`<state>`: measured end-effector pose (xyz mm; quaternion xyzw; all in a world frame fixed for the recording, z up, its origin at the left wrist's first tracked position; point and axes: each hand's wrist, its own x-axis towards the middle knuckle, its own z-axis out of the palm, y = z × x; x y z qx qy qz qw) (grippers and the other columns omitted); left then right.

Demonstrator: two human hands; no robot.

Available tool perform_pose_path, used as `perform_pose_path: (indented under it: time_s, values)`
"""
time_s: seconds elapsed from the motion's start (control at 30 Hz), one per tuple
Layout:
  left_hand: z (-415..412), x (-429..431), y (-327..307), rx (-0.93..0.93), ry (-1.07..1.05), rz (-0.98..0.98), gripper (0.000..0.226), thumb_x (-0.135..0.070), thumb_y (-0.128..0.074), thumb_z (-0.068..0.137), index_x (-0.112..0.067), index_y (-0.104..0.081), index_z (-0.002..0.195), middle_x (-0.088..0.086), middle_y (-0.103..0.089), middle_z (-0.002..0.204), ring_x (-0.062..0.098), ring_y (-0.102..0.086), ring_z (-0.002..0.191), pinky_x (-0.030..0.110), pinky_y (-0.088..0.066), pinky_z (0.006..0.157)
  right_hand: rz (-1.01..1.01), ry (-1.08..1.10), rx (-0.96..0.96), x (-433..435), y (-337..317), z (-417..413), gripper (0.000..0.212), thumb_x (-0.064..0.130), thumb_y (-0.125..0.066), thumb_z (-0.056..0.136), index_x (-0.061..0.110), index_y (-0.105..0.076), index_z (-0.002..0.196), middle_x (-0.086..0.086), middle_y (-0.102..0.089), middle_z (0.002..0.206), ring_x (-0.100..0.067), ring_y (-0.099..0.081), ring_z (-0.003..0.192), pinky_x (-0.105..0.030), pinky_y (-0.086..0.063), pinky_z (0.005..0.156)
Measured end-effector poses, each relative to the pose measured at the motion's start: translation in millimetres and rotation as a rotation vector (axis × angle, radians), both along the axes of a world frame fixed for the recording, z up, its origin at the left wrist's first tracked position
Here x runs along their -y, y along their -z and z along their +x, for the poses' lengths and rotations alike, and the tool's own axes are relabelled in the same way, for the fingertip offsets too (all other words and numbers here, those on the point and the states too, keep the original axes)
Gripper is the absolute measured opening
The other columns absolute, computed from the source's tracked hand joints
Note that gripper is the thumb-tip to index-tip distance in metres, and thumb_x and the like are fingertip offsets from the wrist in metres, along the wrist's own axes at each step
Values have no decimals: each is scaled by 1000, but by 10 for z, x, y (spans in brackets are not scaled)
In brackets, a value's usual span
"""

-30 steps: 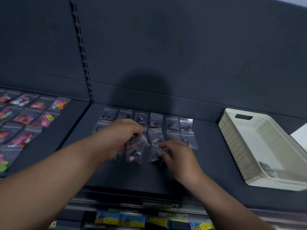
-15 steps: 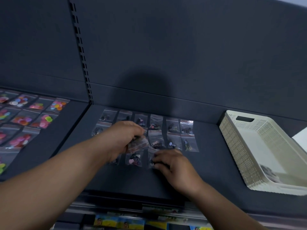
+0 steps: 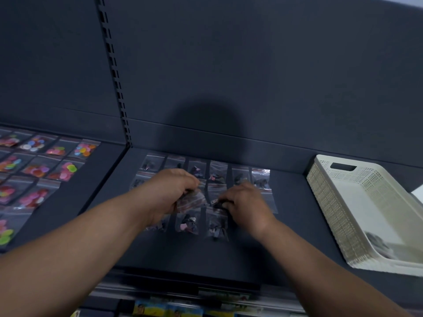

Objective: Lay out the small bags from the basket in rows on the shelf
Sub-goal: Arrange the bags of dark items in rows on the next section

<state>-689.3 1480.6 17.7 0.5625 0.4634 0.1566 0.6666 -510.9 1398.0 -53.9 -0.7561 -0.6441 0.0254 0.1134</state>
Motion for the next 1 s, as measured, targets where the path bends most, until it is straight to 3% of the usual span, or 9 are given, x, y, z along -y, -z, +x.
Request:
perform_pose_path:
  time_s: [0.37,0.43,0.53,0.6,0.67,0.7,0.77,0.87,1.0]
  values:
    - [3,9,-16,26,-6,-30,11,-3,-53,89,-7,-63,90,14,-63,87,22,-62,72,23,-52,53,15,21,-36,-6,-27,-71,22,31,-54,92,25,-68,108,0,-64,109,-23,-47,109,-28,-36,96]
    - [15,22,-22,50,5,-42,14,0,-50,89,-6,-62,93,16,-63,90,22,-62,74,27,-53,58,52,53,-75,12,-62,-84,23,31,-56,91,21,-69,108,-1,-65,109,-22,-48,109,-25,-35,94]
    - [37,49,-16,93,19,-30,21,6,-47,90,-6,-60,100,13,-66,90,19,-64,71,28,-55,58,199,200,-374,71,-225,-192,18,26,-58,91,15,-70,98,-1,-66,95,-15,-54,95,-25,-40,85]
    - [75,79,-12,139,-8,-14,22,8,-48,89,-6,-60,101,12,-67,91,16,-65,70,25,-56,56,251,327,-866,153,-385,-333,19,27,-57,92,11,-67,85,-2,-62,80,-15,-56,78,-29,-45,74]
    - [129,115,-10,187,-44,10,21,9,-50,89,-6,-60,100,11,-66,90,17,-64,71,26,-56,58,139,397,-1389,219,-501,-474,21,30,-58,91,11,-62,84,-7,-62,79,-19,-58,75,-32,-51,68]
    - [157,132,-7,203,-54,25,20,9,-51,88,-6,-59,98,12,-66,90,19,-63,72,28,-56,61,63,389,-1511,248,-526,-526,18,28,-59,91,12,-60,84,-9,-63,82,-21,-59,75,-32,-52,68]
    - [212,164,-2,212,-61,57,18,8,-53,88,-8,-59,91,13,-66,93,22,-62,77,33,-55,67,55,371,-1590,267,-525,-569,16,17,-59,90,13,-53,76,-13,-61,83,-21,-59,71,-31,-52,65]
    - [275,177,11,192,-73,85,18,7,-54,87,-11,-58,85,14,-67,96,25,-61,83,45,-53,79,218,445,-1627,254,-531,-480,29,1,-56,89,14,-45,65,-15,-54,72,-19,-55,62,-30,-52,61]
    - [320,183,14,180,-63,17,18,7,-51,89,-10,-57,88,14,-65,98,25,-62,86,37,-56,66,239,478,-1681,325,-550,-315,30,-3,-52,88,14,-43,65,-15,-54,72,-23,-55,64,-34,-54,65]
